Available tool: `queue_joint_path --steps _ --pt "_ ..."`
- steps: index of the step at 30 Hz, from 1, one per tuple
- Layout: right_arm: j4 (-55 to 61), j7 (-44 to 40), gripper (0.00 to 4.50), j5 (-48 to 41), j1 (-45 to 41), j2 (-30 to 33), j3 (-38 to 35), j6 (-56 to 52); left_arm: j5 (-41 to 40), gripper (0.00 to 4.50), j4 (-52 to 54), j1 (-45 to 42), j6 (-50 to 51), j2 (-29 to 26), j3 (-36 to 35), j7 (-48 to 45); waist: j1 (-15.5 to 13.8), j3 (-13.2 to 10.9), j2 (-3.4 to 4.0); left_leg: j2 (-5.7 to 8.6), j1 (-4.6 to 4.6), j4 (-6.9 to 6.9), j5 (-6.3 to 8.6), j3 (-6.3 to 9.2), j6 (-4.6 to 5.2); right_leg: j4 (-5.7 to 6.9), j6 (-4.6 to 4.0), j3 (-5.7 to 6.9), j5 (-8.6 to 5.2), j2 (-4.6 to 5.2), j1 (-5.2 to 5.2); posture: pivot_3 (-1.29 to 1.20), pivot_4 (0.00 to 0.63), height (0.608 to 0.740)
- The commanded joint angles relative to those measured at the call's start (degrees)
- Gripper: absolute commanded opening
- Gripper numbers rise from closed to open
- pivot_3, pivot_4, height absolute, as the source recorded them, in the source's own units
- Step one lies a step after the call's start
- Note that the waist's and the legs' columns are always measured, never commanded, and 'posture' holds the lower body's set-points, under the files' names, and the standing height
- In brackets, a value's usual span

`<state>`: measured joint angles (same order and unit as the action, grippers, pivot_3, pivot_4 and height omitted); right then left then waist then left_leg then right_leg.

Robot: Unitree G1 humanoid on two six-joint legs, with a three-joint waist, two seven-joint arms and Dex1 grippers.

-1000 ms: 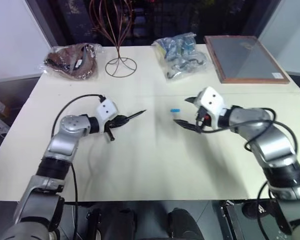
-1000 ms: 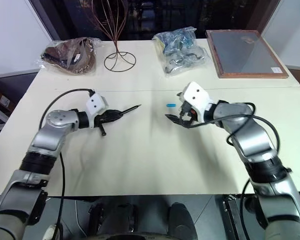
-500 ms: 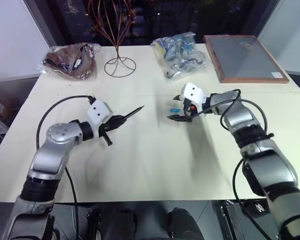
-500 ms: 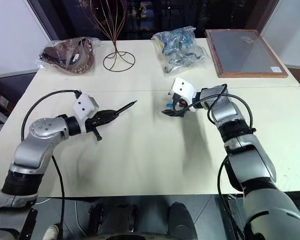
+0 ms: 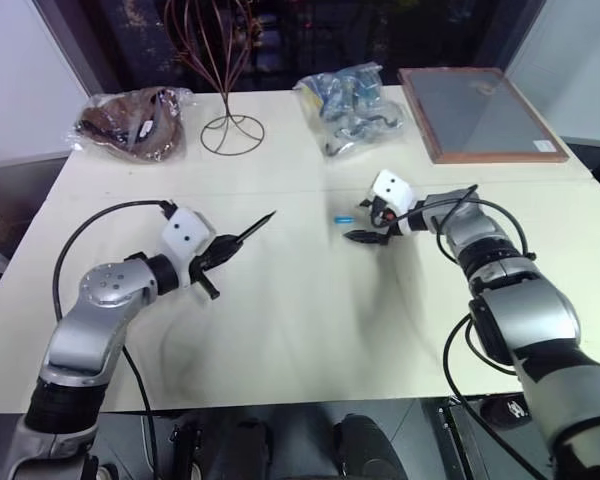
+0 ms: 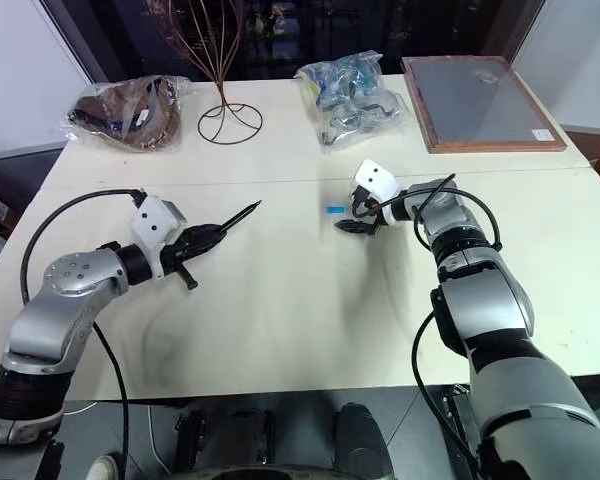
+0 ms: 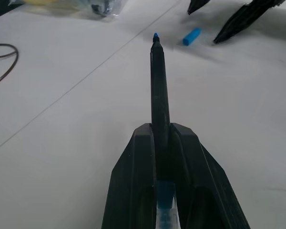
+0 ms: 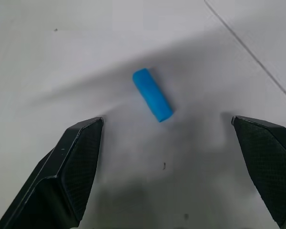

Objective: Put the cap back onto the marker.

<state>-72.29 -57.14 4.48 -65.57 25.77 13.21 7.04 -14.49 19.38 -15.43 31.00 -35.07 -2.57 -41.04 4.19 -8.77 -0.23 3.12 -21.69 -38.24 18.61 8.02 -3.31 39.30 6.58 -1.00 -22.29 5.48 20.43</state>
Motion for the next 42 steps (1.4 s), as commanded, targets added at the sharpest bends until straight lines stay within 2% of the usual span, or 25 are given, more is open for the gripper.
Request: queue_joint_path --steps 1,13,16,23,34,37,42 --pt "-0.6 1.3 4.50 0.9 -2.0 -1.7 -1.7 1.1 -1.1 0.03 2.7 -0.2 0.2 -1.4 -1.9 0.3 0.0 0.0 0.01 0.00 0.00 0.01 0.00 0.01 0.00 0.01 0.00 0.00 0.00 0.00 0.00 0.00 0.150 0.740" --pt "-2.2 3.2 4.50 3.3 -0.8 -2.5 -3.2 1.0 -1.7 0.03 4.0 0.2 0.9 -2.1 -1.8 0.8 0.0 0.0 0.01 0.00 0.01 0.01 0.00 0.02 0.00 0.04 0.00 -0.01 0.00 0.01 -0.01 0.00 0.150 0.740" --pt "-2.4 3.6 3.63 3.6 -0.5 -2.4 -3.4 0.8 -1.8 0.00 4.2 0.2 1.2 -2.2 -1.9 0.9 0.0 0.0 0.01 0.00 0.01 0.01 0.00 0.02 0.00 0.05 0.00 -0.01 0.00 0.01 -0.01 0.00 0.150 0.740" --pt "-2.6 3.7 0.03 4.5 0.3 -2.5 -3.9 0.8 -2.2 0.00 4.5 0.6 1.3 -3.0 -2.3 0.9 0.0 0.0 0.01 0.02 0.01 0.01 0.00 0.03 -0.01 0.04 0.00 -0.01 0.00 0.02 -0.03 0.00 0.150 0.740" --pt "-0.7 1.9 0.03 6.8 0.4 -2.1 -2.5 4.0 -2.7 0.00 2.4 -0.2 -0.3 -4.2 -1.2 -0.6 0.0 0.0 0.02 0.02 0.02 0.02 0.00 0.03 -0.01 0.04 0.00 -0.01 0.00 0.02 -0.04 0.00 0.150 0.740" --pt "2.1 -1.3 0.03 7.5 0.4 -1.2 -1.4 7.3 -1.9 0.00 -0.4 -0.8 -3.3 -5.0 0.5 -3.7 0.0 0.0 0.02 0.02 0.01 0.02 0.00 0.03 -0.01 0.03 0.00 -0.01 0.00 0.02 -0.02 0.00 0.150 0.740" --pt "17.4 -10.7 0.03 5.3 4.6 2.5 -0.5 9.8 1.2 0.00 -9.4 -3.7 -16.8 -7.5 4.9 -13.4 0.0 0.0 0.04 0.02 -0.01 -0.01 0.00 0.01 -0.01 0.02 0.00 0.00 0.00 0.02 0.00 0.00 0.150 0.740"
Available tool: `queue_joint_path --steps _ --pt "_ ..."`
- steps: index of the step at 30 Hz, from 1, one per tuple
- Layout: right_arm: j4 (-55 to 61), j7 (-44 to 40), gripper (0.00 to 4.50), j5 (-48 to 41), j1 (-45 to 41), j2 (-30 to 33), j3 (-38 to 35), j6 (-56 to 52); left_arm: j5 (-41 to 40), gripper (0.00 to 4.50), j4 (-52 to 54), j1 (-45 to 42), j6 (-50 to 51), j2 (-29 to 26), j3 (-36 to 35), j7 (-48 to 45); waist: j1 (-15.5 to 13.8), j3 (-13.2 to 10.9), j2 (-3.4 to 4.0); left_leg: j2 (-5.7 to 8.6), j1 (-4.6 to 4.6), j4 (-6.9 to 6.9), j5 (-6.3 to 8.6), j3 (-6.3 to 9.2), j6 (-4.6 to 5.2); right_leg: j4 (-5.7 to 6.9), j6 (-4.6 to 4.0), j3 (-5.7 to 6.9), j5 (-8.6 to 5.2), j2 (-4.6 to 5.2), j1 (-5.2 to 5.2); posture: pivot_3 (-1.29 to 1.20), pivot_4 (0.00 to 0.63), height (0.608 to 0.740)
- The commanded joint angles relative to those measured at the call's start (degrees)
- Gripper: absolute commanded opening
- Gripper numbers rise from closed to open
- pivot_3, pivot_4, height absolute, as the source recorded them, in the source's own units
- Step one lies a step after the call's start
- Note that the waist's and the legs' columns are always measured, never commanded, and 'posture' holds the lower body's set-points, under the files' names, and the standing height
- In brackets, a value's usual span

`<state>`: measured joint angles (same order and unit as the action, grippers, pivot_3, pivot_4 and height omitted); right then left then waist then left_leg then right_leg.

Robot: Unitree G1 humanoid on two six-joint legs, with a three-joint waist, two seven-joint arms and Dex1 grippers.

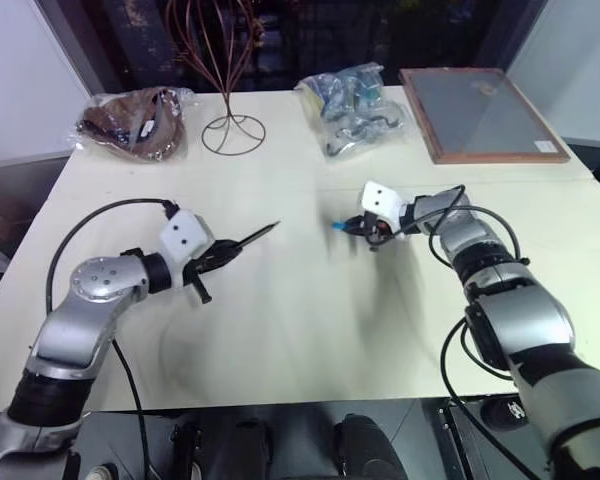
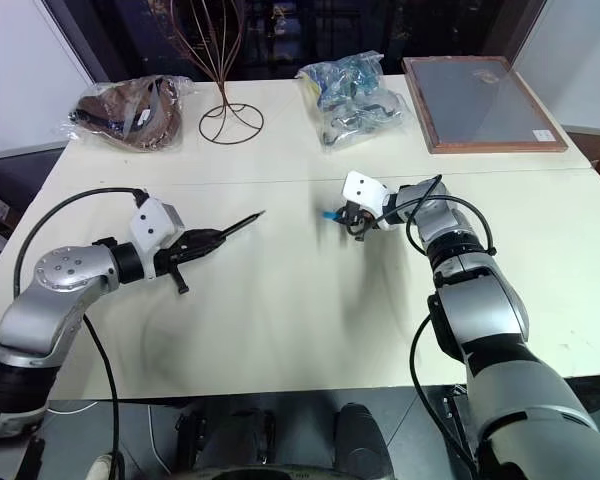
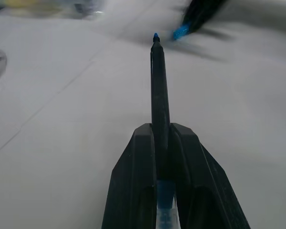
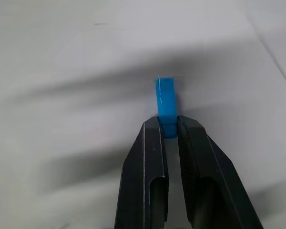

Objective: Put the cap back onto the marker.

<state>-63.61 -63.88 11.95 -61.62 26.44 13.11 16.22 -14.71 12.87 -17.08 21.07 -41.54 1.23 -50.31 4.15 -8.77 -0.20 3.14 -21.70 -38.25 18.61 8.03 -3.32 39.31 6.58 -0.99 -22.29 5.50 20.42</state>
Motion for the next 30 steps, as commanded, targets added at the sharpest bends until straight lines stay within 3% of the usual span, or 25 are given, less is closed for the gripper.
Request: queue_joint_path --steps 1,5,12,20,30 --pt "12.5 -5.3 0.03 -2.8 1.7 2.6 -0.6 -0.3 1.9 0.00 -5.1 -3.1 -9.0 -1.1 1.8 -5.5 0.0 0.0 0.00 0.00 -0.01 0.01 0.00 0.00 0.00 -0.01 0.00 0.00 0.00 0.00 0.00 0.00 0.150 0.740" --pt "33.2 -10.5 0.03 -6.3 7.7 6.9 -1.1 -8.1 4.0 0.00 -15.3 -9.2 -17.2 -0.3 4.4 -10.5 -0.2 0.0 0.00 0.02 -0.07 -0.02 0.00 0.03 0.00 -0.01 0.00 0.05 0.00 0.00 0.02 0.00 0.150 0.740" --pt "53.7 -11.7 0.03 -11.4 13.0 8.8 -1.7 -23.3 6.1 0.00 -25.4 -15.9 -25.3 1.9 6.7 -14.5 -0.1 0.0 0.00 0.04 -0.09 -0.02 0.00 0.04 0.00 0.01 0.00 0.07 0.00 -0.01 0.03 0.00 0.150 0.740" --pt "57.5 -9.5 0.03 -12.0 13.8 8.3 0.0 -27.3 8.4 0.00 -29.2 -18.5 -31.9 3.0 7.2 -15.3 -0.2 0.0 0.00 0.05 -0.12 -0.03 0.00 0.09 0.00 0.05 0.00 0.08 0.00 0.01 0.04 0.00 0.150 0.740" --pt "56.1 -8.5 0.03 -12.3 13.2 7.4 1.2 -26.5 7.3 0.00 -24.0 -16.8 -30.2 2.8 5.5 -14.2 -0.1 0.0 0.00 0.05 -0.13 -0.03 0.00 0.12 0.00 0.08 0.00 0.08 0.00 0.02 0.07 0.00 0.150 0.740"
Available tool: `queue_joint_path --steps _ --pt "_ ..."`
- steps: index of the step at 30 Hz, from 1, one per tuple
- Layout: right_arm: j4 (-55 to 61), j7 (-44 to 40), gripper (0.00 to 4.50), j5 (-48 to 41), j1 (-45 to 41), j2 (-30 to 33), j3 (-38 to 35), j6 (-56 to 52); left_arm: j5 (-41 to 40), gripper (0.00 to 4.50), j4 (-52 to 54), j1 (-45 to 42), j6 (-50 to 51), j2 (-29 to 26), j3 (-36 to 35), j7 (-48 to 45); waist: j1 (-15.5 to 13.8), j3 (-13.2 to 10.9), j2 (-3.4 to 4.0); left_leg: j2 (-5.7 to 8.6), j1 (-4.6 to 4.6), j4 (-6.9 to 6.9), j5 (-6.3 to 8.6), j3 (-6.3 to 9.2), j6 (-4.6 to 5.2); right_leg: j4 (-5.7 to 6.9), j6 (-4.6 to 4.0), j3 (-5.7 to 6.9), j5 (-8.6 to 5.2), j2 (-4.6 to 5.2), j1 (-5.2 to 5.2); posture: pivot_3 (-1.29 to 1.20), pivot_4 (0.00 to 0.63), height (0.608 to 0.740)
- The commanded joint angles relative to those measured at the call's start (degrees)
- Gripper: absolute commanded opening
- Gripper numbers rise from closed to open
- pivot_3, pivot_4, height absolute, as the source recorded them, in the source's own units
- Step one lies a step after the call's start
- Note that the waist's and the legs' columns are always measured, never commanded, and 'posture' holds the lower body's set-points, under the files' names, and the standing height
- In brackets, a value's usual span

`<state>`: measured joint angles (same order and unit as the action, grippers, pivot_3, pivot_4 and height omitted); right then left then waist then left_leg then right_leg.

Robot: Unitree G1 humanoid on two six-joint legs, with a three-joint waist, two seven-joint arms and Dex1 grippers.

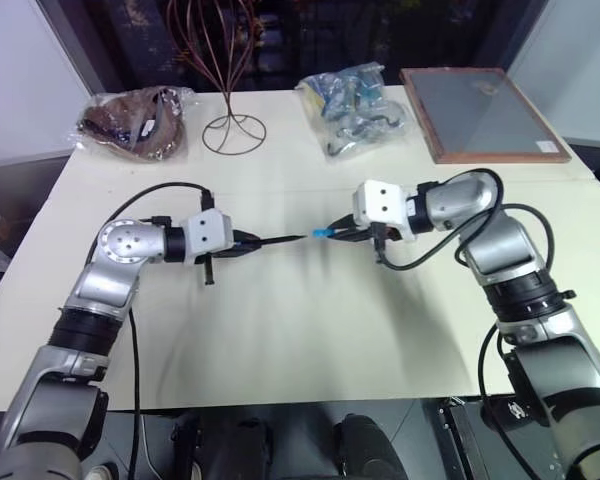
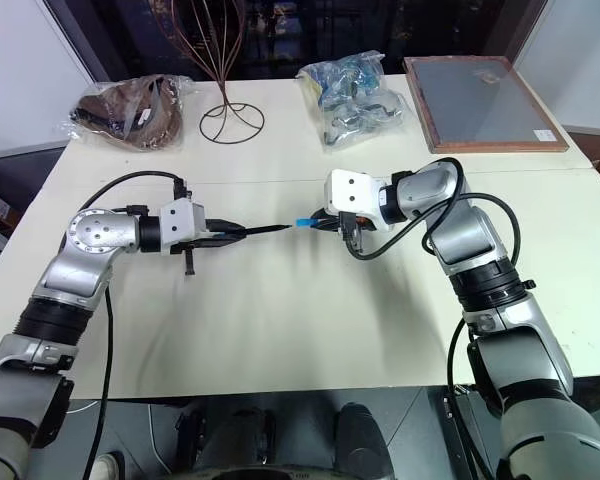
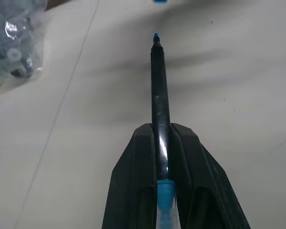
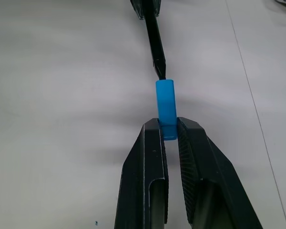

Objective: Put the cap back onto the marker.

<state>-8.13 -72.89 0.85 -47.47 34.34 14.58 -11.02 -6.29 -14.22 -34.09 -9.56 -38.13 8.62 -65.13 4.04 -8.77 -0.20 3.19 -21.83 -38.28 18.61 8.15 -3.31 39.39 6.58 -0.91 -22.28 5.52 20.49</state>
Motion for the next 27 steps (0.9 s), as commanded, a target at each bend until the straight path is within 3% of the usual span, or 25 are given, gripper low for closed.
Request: queue_joint_path --steps 1,27 --pt "0.5 0.5 0.03 -1.2 -1.0 -0.7 -0.1 0.9 -1.2 0.00 3.5 0.4 0.7 -0.7 -2.0 0.8 0.0 0.0 0.00 0.00 0.00 0.00 0.00 0.00 0.00 0.00 0.00 0.00 0.00 0.00 0.00 0.00 0.150 0.740" --pt "-2.9 1.1 0.03 -0.7 -1.2 -0.2 0.2 3.0 -1.4 0.00 7.2 2.2 3.1 -0.9 -2.3 1.1 0.0 0.0 0.00 0.00 0.00 0.00 0.00 0.00 0.00 0.02 0.00 0.00 0.00 0.00 0.00 0.00 0.150 0.740"
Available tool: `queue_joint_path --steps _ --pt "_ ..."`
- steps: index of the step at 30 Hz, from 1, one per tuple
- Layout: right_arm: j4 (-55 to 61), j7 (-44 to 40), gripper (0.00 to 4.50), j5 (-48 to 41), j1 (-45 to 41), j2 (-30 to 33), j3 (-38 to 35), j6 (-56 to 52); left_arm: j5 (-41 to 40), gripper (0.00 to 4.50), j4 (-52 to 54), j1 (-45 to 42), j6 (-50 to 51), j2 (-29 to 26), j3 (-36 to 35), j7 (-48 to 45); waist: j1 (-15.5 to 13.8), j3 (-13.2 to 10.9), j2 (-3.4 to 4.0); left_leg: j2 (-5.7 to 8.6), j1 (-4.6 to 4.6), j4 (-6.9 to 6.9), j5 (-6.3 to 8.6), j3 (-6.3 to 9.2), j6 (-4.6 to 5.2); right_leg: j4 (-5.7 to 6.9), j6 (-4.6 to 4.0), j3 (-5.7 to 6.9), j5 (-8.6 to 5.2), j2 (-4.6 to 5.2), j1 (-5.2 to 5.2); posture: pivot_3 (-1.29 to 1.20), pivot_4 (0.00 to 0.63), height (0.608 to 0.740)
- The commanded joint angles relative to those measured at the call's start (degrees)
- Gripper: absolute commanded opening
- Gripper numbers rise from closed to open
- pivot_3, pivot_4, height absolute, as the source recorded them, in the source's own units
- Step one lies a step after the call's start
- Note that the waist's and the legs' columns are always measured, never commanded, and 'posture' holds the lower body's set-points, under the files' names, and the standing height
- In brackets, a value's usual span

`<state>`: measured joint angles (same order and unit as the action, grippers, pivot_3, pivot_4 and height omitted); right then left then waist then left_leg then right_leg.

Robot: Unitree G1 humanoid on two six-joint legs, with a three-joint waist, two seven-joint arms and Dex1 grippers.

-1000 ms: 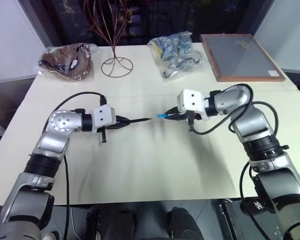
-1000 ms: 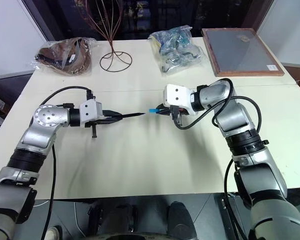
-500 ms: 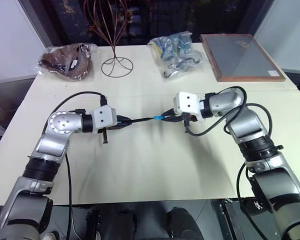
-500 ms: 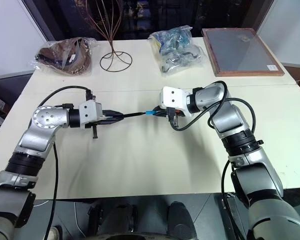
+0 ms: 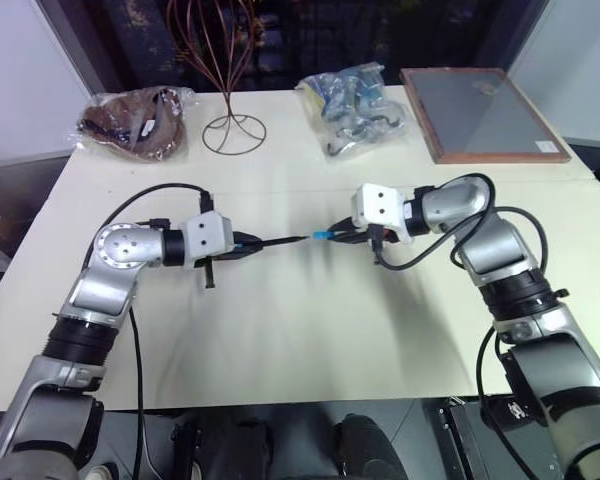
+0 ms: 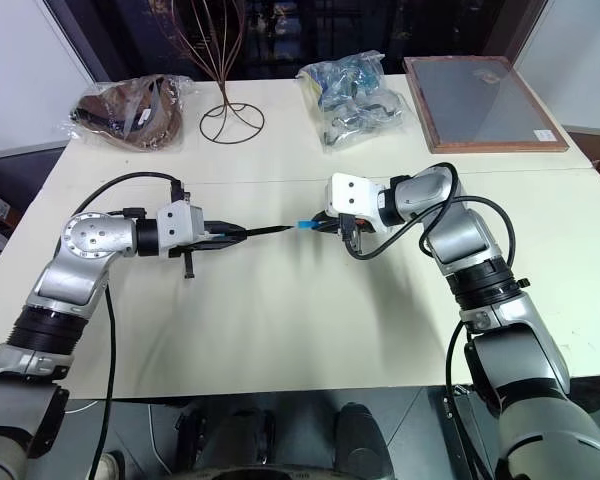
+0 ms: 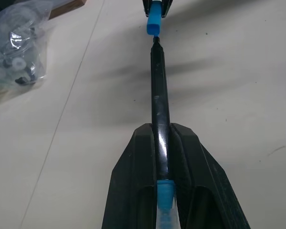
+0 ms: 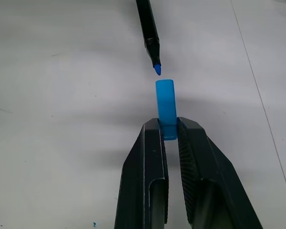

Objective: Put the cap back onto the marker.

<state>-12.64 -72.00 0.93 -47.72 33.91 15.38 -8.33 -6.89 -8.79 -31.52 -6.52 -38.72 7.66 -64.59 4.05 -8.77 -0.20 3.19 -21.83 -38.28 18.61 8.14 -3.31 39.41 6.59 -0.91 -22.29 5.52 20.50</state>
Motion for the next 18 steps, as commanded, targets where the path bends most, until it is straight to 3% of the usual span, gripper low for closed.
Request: queue_joint_path --steps 1,18 --pt "1.7 0.2 0.03 -0.8 -0.9 0.2 -0.6 0.2 -0.8 0.00 1.7 -0.4 0.0 -0.3 -1.3 0.5 0.0 0.0 0.00 0.00 0.00 0.00 0.00 0.00 0.00 0.00 0.00 0.00 0.00 0.00 0.00 0.00 0.150 0.740" --pt "4.0 0.3 0.03 -1.3 -0.7 -1.4 0.0 -1.7 -0.7 0.00 2.0 0.0 0.2 0.3 -1.1 1.4 0.0 0.0 0.00 0.00 0.00 0.00 0.00 0.00 0.00 0.00 0.00 0.00 0.00 0.00 0.00 0.00 0.150 0.740"
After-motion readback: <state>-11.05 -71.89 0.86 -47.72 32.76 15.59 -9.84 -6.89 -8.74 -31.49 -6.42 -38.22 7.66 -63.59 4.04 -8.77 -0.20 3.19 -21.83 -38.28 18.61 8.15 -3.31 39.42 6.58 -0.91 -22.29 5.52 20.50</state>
